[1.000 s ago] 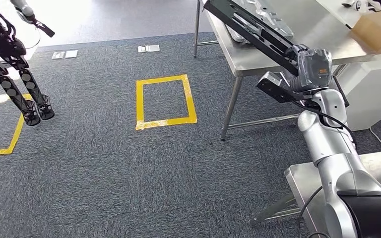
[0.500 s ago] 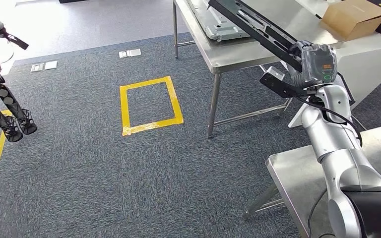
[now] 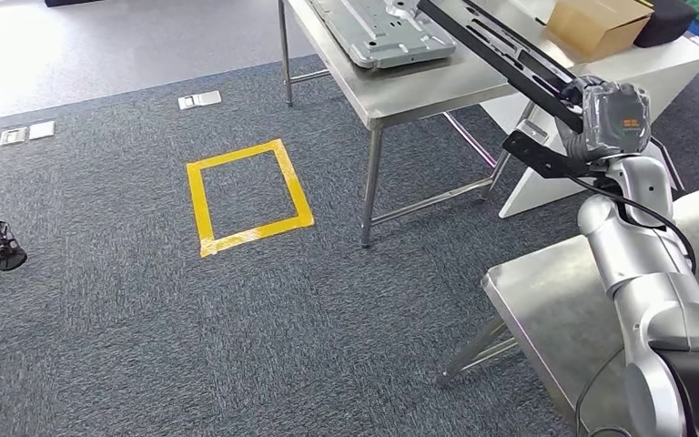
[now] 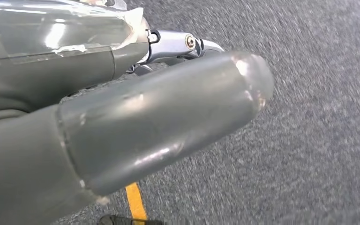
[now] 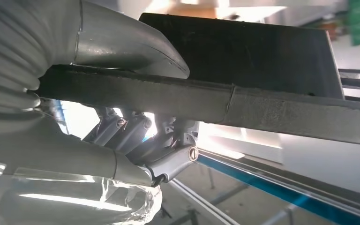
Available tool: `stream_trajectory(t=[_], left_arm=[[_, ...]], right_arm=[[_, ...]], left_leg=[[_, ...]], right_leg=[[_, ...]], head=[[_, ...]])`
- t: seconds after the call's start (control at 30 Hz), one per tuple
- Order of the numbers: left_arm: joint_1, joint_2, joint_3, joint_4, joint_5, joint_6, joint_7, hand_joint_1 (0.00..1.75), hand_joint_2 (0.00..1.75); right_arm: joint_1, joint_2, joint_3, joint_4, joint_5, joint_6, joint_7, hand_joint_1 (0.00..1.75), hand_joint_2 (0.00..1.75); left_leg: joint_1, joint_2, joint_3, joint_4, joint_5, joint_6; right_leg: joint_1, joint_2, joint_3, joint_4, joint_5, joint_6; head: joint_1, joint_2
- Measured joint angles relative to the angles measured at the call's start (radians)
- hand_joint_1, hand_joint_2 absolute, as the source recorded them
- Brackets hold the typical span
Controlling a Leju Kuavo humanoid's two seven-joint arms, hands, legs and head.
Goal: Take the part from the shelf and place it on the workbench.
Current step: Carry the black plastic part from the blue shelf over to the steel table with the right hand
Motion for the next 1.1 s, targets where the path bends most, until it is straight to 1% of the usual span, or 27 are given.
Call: stream_trajectory(t=[0.03,0.07,0.1,0.17,0.2,0.23,0.27,0.33,0.4,0.47,0.5,0.53,0.57,0.6,0.63,0.7,0.73,0.77,0.8,0.83,0.87,0.9,0.93,1.0,1.03,1.07,1.1], left_arm=[[0.000,-0.001,0.000,0.000,-0.002,-0.001,0.000,0.00,0.00],[0.000,-0.001,0.000,0.000,-0.004,-0.003,0.001,0.00,0.00],[0.000,-0.001,0.000,0.000,-0.006,-0.005,0.001,0.00,0.00],[0.000,-0.002,0.000,0.000,-0.011,-0.009,0.002,0.00,0.00],[0.000,-0.003,0.000,0.000,-0.014,-0.011,0.002,0.00,0.00],[0.000,-0.003,0.000,0.001,-0.016,-0.013,0.002,0.00,0.00],[-0.001,-0.004,0.000,0.001,-0.018,-0.016,0.002,0.00,0.00],[-0.002,-0.004,0.000,0.001,-0.020,-0.019,0.002,0.00,0.00],[-0.002,-0.005,0.000,0.001,-0.023,-0.020,0.003,0.00,0.00],[-0.002,-0.006,0.000,0.001,-0.029,-0.023,0.005,0.00,0.00],[-0.002,-0.006,0.000,0.001,-0.032,-0.025,0.006,0.00,0.00],[-0.002,-0.006,0.000,0.001,-0.035,-0.027,0.008,0.00,0.00],[-0.003,-0.006,0.000,0.001,-0.037,-0.028,0.009,0.00,0.00],[-0.003,-0.006,0.000,0.001,-0.040,-0.028,0.011,0.00,0.00],[-0.004,-0.007,0.000,0.001,-0.043,-0.029,0.013,0.00,0.00],[-0.005,-0.008,-0.001,0.001,-0.049,-0.030,0.016,0.00,0.00],[-0.006,-0.008,-0.001,0.002,-0.052,-0.030,0.018,0.00,0.00],[-0.008,-0.008,-0.002,0.001,-0.054,-0.031,0.020,0.00,0.00],[-0.010,-0.009,-0.003,0.001,-0.057,-0.032,0.021,0.00,0.00],[-0.014,-0.009,-0.005,0.001,-0.060,-0.033,0.023,0.00,0.00],[-0.016,-0.009,-0.008,0.001,-0.064,-0.034,0.024,0.00,0.00],[-0.018,-0.010,-0.011,0.001,-0.068,-0.036,0.025,0.00,0.00],[-0.019,-0.010,-0.013,0.001,-0.070,-0.038,0.025,0.00,0.00],[-0.020,-0.010,-0.016,0.001,-0.073,-0.044,0.025,0.00,0.00],[-0.021,-0.010,-0.017,0.001,-0.074,-0.046,0.025,0.00,0.00],[-0.023,-0.010,-0.018,0.001,-0.076,-0.047,0.024,0.00,0.00],[-0.025,-0.010,-0.020,0.001,-0.078,-0.048,0.023,0.00,0.00]], right_arm=[[0.003,-0.005,0.000,0.004,-0.002,0.000,0.000,1.73,1.75],[0.005,-0.009,-0.001,0.006,-0.003,0.000,0.000,1.73,1.75],[0.006,-0.013,-0.003,0.008,-0.006,-0.001,0.000,1.73,1.75],[0.004,-0.020,-0.006,0.010,-0.009,-0.002,0.000,1.73,1.75],[0.004,-0.024,-0.007,0.011,-0.010,-0.002,0.000,1.73,1.75],[0.006,-0.029,-0.008,0.012,-0.011,-0.003,-0.001,1.73,1.75],[0.008,-0.034,-0.010,0.013,-0.013,-0.004,-0.002,1.73,1.75],[0.012,-0.043,-0.013,0.015,-0.015,-0.008,-0.004,1.73,1.75],[0.015,-0.045,-0.014,0.015,-0.017,-0.012,-0.005,1.73,1.75],[0.023,-0.046,-0.014,0.015,-0.016,-0.014,-0.005,1.73,1.75],[0.029,-0.046,-0.014,0.015,-0.015,-0.014,-0.005,1.73,1.75],[0.035,-0.047,-0.015,0.015,-0.015,-0.014,-0.005,1.73,1.75],[0.041,-0.049,-0.015,0.015,-0.016,-0.014,-0.005,1.73,1.75],[0.045,-0.051,-0.016,0.015,-0.017,-0.014,-0.005,1.73,1.75],[0.049,-0.054,-0.017,0.015,-0.018,-0.014,-0.005,1.73,1.75],[0.056,-0.060,-0.019,0.015,-0.021,-0.016,-0.006,1.73,1.75],[0.062,-0.063,-0.022,0.015,-0.023,-0.017,-0.006,1.73,1.75],[0.069,-0.069,-0.024,0.014,-0.024,-0.018,-0.008,1.73,1.75],[0.078,-0.075,-0.027,0.013,-0.025,-0.018,-0.010,1.73,1.75],[0.086,-0.083,-0.030,0.012,-0.026,-0.019,-0.012,1.73,1.75],[0.093,-0.089,-0.033,0.011,-0.027,-0.020,-0.013,1.73,1.75],[0.099,-0.094,-0.036,0.009,-0.028,-0.021,-0.013,1.73,1.75],[0.105,-0.097,-0.038,0.007,-0.029,-0.022,-0.013,1.73,1.75],[0.125,-0.100,-0.040,0.002,-0.031,-0.023,-0.014,1.73,1.75],[0.136,-0.103,-0.040,0.000,-0.031,-0.023,-0.014,1.73,1.75],[0.147,-0.106,-0.041,-0.004,-0.031,-0.023,-0.015,1.73,1.75],[0.155,-0.110,-0.042,-0.008,-0.031,-0.023,-0.015,1.73,1.75]], left_leg=[[-0.001,0.009,0.000,0.000,0.000,0.000],[-0.002,0.017,0.001,0.000,-0.001,0.000],[-0.004,0.025,0.001,0.000,-0.001,0.000],[-0.011,0.041,0.003,0.002,-0.004,-0.005],[-0.014,0.049,0.003,0.003,-0.006,-0.009],[-0.016,0.057,0.005,0.003,-0.008,-0.012],[-0.015,0.063,0.005,0.004,-0.010,-0.016],[-0.010,0.043,-0.003,0.031,-0.034,-0.026],[-0.004,0.001,-0.044,0.128,-0.092,-0.036],[-0.002,-0.015,-0.102,0.255,-0.146,-0.041],[0.000,-0.016,-0.117,0.285,-0.149,-0.042],[0.002,-0.018,-0.115,0.278,-0.133,-0.043],[0.005,-0.022,-0.094,0.232,-0.101,-0.042],[0.010,-0.038,-0.062,0.161,-0.064,-0.042],[0.015,-0.064,-0.030,0.097,-0.039,-0.043],[0.018,-0.100,0.003,0.026,-0.019,-0.042],[0.015,-0.101,0.005,0.023,-0.021,-0.039],[0.011,-0.088,0.005,0.019,-0.018,-0.032],[0.008,-0.076,0.008,0.013,-0.013,-0.023],[0.007,-0.065,0.011,0.006,-0.008,-0.013],[0.007,-0.053,0.013,-0.002,-0.003,-0.004],[0.006,-0.041,0.014,-0.005,0.000,0.002],[0.005,-0.029,0.014,-0.006,0.000,0.004],[0.003,-0.001,0.012,-0.006,0.000,0.005],[0.002,0.012,0.012,-0.006,0.000,0.006],[0.002,0.025,0.012,-0.006,-0.001,0.005],[0.002,0.037,0.012,-0.006,-0.002,0.004]], right_leg=[[0.000,-0.003,0.013,-0.022,0.012,0.005],[0.000,-0.011,0.046,-0.083,0.034,0.009],[0.002,-0.031,0.089,-0.160,0.059,0.012],[0.012,-0.065,0.150,-0.274,0.096,0.006],[0.017,-0.071,0.161,-0.296,0.103,0.001],[0.021,-0.062,0.162,-0.298,0.107,-0.004],[0.015,-0.050,0.162,-0.300,0.110,-0.010],[0.004,-0.032,0.164,-0.303,0.114,-0.021],[-0.002,-0.014,0.166,-0.304,0.118,-0.031],[-0.002,0.009,0.165,-0.304,0.119,-0.035],[-0.002,0.022,0.165,-0.303,0.119,-0.035],[-0.003,0.035,0.166,-0.302,0.119,-0.035],[-0.004,0.048,0.166,-0.301,0.119,-0.035],[-0.005,0.060,0.166,-0.298,0.119,-0.034],[-0.004,0.071,0.162,-0.295,0.119,-0.031],[-0.003,0.091,0.153,-0.292,0.121,-0.020],[-0.002,0.101,0.148,-0.295,0.125,-0.012],[-0.003,0.112,0.145,-0.299,0.128,-0.003],[-0.005,0.109,0.141,-0.299,0.129,0.004],[-0.003,0.094,0.133,-0.288,0.123,0.007],[-0.002,0.068,0.116,-0.258,0.107,0.007],[-0.002,0.037,0.089,-0.203,0.082,0.004],[0.000,0.016,0.055,-0.134,0.053,0.002],[0.000,0.002,0.001,-0.018,0.015,0.005],[0.000,-0.001,0.000,-0.009,0.016,0.010],[0.000,-0.007,0.020,-0.043,0.030,0.017],[0.000,-0.022,0.059,-0.111,0.053,0.023]], head=[[0.000,0.000],[0.000,0.000],[0.000,0.000],[0.000,0.000],[0.001,0.000],[0.001,0.000],[0.000,0.000],[0.000,0.000],[0.000,0.000],[0.000,0.000],[0.000,0.000],[0.000,0.000],[0.000,0.000],[0.000,0.000],[0.000,0.000],[0.001,0.000],[0.002,0.000],[0.002,0.000],[0.002,0.000],[0.003,0.000],[0.005,0.000],[0.008,0.000],[0.011,0.000],[0.014,0.000],[0.014,0.000],[0.015,0.000],[0.015,0.000]])
